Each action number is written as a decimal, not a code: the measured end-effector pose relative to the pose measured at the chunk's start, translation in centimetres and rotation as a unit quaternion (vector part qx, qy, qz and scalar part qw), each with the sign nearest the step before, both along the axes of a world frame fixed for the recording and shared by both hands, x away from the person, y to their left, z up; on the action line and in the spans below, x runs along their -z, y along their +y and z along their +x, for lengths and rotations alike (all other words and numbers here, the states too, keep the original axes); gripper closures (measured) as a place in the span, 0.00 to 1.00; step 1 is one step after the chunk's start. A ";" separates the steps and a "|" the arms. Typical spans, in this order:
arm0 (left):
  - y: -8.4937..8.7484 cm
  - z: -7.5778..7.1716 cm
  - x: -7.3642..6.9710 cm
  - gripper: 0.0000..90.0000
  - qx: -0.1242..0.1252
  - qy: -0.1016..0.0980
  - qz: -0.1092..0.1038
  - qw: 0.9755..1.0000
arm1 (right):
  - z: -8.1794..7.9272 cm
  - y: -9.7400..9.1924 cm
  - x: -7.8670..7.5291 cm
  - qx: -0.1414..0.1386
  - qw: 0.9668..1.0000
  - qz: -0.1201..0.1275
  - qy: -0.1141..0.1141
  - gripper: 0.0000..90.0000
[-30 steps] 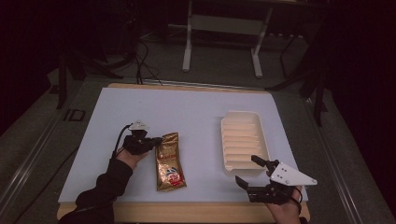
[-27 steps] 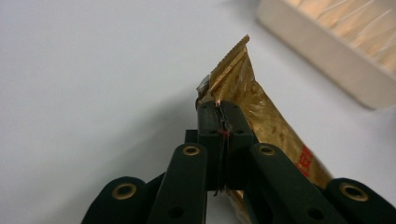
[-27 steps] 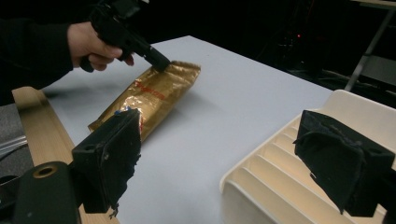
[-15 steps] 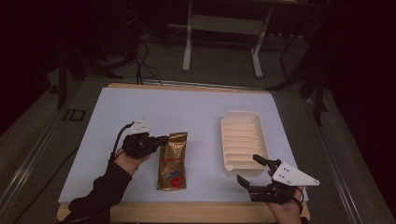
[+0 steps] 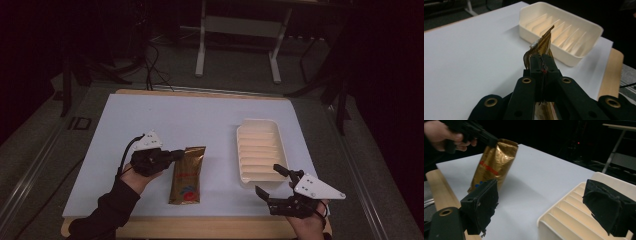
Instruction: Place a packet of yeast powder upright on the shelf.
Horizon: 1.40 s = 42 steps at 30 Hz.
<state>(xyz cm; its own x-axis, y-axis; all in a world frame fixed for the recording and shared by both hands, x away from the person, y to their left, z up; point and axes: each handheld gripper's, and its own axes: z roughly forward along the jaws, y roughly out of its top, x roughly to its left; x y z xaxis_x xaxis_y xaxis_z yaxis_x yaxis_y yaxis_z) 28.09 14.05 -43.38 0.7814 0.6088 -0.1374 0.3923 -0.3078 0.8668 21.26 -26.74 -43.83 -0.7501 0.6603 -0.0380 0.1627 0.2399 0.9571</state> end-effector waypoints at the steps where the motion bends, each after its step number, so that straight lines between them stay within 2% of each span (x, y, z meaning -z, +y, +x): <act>1: -0.1 -0.2 -0.1 0.99 0.004 -0.005 -0.001 1.000 | 0.0 0.0 -0.1 -0.003 1.000 0.001 0.003 0.14; 8: -0.8 -1.4 -1.5 0.99 0.039 -0.031 -0.006 0.999 | 0.1 0.0 -0.5 0.002 1.000 -0.008 0.013 0.16; 11: -1.0 -1.8 -2.4 0.99 0.052 -0.039 -0.011 0.998 | 0.0 -0.1 -0.9 -0.002 1.000 -0.004 0.019 0.22; 18: -1.9 -2.3 -4.5 0.99 0.071 -0.064 -0.025 0.995 | 0.1 0.2 -2.0 -0.024 1.000 -0.002 0.017 0.32; 22: -2.4 -2.5 -5.4 0.99 0.079 -0.074 -0.034 0.994 | 0.2 0.9 -2.5 -0.045 0.999 -0.002 0.017 0.34; 32: -3.8 -2.7 -6.1 0.99 0.088 -0.087 -0.052 0.991 | 1.1 2.9 -4.1 -0.083 0.996 0.000 0.015 0.33; 42: -4.8 -3.0 -6.7 0.99 0.095 -0.099 -0.073 0.988 | 2.7 4.9 -4.2 -0.120 0.992 0.008 0.037 0.35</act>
